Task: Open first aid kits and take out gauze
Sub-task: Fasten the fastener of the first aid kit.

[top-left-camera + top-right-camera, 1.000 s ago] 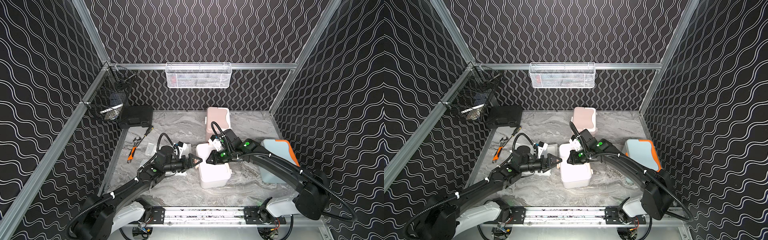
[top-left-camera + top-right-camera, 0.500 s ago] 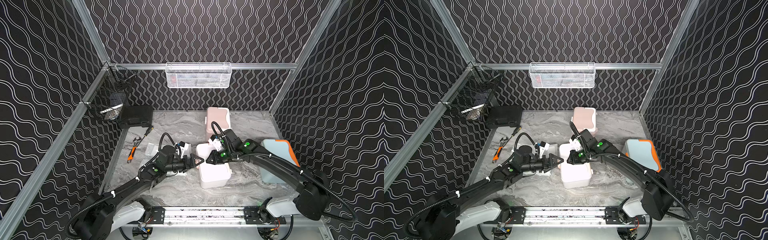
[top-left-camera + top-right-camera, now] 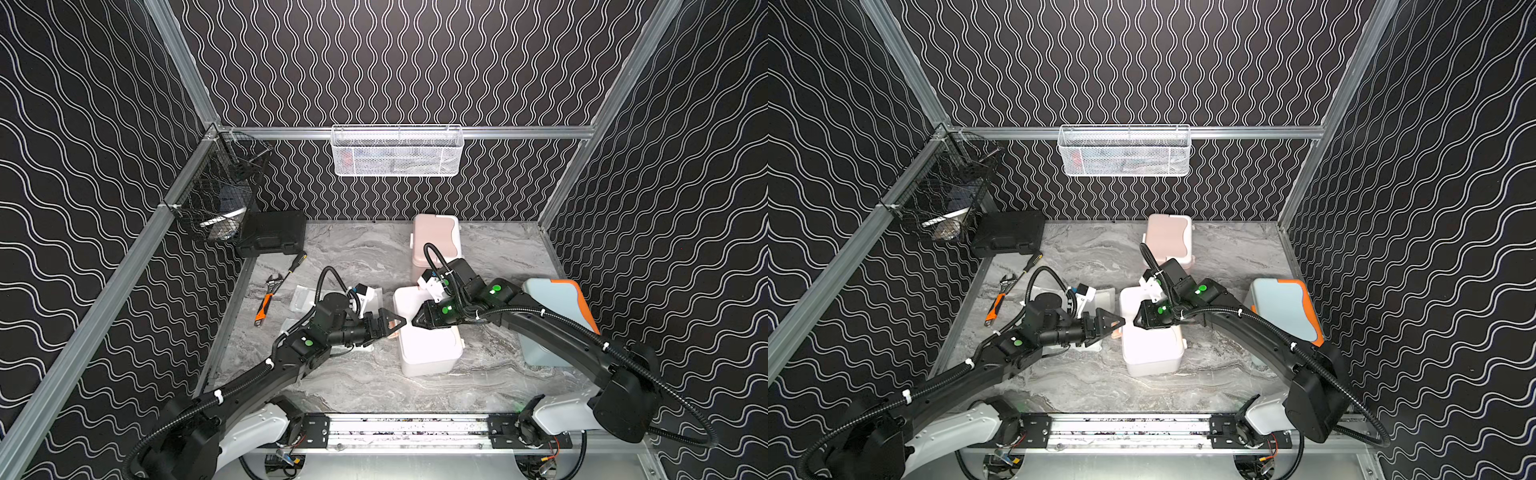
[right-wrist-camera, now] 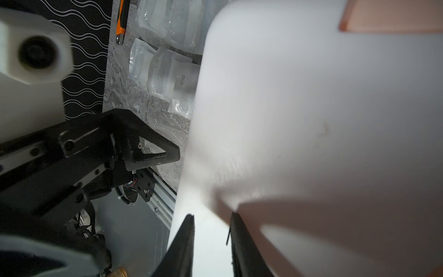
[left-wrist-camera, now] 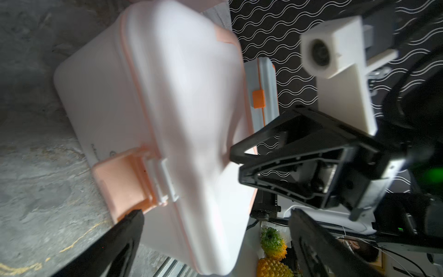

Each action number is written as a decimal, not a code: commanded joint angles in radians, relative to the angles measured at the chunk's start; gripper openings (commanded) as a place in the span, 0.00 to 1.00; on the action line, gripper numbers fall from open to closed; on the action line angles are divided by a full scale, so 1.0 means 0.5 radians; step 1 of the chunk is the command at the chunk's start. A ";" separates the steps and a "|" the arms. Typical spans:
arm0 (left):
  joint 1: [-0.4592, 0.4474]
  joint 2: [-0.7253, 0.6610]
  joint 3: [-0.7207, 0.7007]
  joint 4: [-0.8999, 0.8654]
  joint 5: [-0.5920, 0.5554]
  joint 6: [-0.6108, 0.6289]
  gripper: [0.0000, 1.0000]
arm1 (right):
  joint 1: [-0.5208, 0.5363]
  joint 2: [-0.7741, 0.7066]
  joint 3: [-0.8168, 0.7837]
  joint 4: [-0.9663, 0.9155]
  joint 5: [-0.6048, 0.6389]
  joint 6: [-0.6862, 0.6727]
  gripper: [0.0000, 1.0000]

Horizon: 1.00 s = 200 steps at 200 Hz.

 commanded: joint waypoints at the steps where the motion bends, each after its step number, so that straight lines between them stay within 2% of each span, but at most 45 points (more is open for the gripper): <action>1: 0.015 0.036 -0.041 0.168 0.013 -0.058 0.99 | 0.001 0.016 -0.027 -0.314 0.160 0.001 0.31; 101: 0.107 0.038 -0.204 0.349 -0.019 -0.101 0.99 | 0.003 0.009 -0.021 -0.327 0.153 0.007 0.34; 118: 0.111 0.102 -0.255 0.567 0.026 -0.165 0.99 | 0.001 0.015 -0.015 -0.327 0.150 0.007 0.34; 200: 0.103 0.744 -0.408 2.098 0.205 -0.726 0.99 | 0.002 0.037 0.006 -0.322 0.130 0.007 0.34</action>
